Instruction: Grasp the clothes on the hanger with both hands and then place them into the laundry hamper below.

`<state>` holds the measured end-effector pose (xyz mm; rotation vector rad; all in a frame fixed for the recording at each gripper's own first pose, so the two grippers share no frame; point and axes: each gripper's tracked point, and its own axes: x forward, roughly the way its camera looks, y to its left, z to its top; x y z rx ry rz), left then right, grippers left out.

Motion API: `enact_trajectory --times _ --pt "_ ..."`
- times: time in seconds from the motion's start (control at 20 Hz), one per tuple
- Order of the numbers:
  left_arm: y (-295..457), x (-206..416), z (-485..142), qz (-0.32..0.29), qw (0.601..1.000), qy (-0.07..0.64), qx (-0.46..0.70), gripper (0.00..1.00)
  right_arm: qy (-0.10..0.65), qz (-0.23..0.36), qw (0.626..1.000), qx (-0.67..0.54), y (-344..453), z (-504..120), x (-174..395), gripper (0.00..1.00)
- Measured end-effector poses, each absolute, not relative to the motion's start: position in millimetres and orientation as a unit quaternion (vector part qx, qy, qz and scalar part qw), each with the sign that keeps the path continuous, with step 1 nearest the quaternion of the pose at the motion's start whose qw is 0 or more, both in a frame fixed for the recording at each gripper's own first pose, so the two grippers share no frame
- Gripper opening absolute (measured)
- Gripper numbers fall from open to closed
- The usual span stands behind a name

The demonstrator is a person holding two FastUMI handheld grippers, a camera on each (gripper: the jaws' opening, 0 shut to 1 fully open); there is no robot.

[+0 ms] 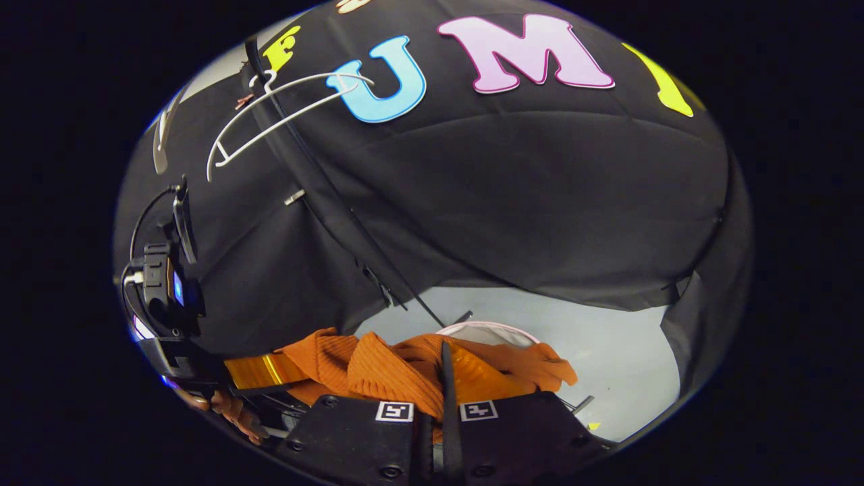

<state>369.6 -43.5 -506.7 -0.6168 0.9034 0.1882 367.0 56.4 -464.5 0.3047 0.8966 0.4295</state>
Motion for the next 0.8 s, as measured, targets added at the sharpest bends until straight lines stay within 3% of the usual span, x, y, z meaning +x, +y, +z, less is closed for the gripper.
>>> enact_trajectory --times 0.05,0.6,0.65,0.7,0.75,0.8 --pt "-49.2 370.1 -512.1 0.086 0.845 0.441 -0.290 0.05 0.439 0.205 0.864 0.140 58.2 -471.4 366.0 0.11" --pt "-60.6 371.7 -547.3 0.090 0.808 0.500 -0.298 0.15 0.498 0.194 0.839 0.100 52.5 -512.2 361.1 0.11" --pt "-60.4 373.1 -548.4 0.090 0.807 0.502 -0.298 0.24 0.500 0.193 0.838 0.096 51.7 -513.1 361.3 0.14" --pt "-60.7 374.6 -549.7 0.090 0.807 0.502 -0.297 0.19 0.504 0.192 0.837 0.094 52.1 -514.8 360.6 0.04" --pt "-59.5 375.6 -548.5 0.090 0.807 0.502 -0.297 0.21 0.507 0.193 0.835 0.095 53.3 -517.1 360.1 0.15" --pt "-59.6 376.1 -547.6 0.088 0.808 0.500 -0.298 0.21 0.508 0.200 0.831 0.105 58.7 -516.6 359.4 0.14"
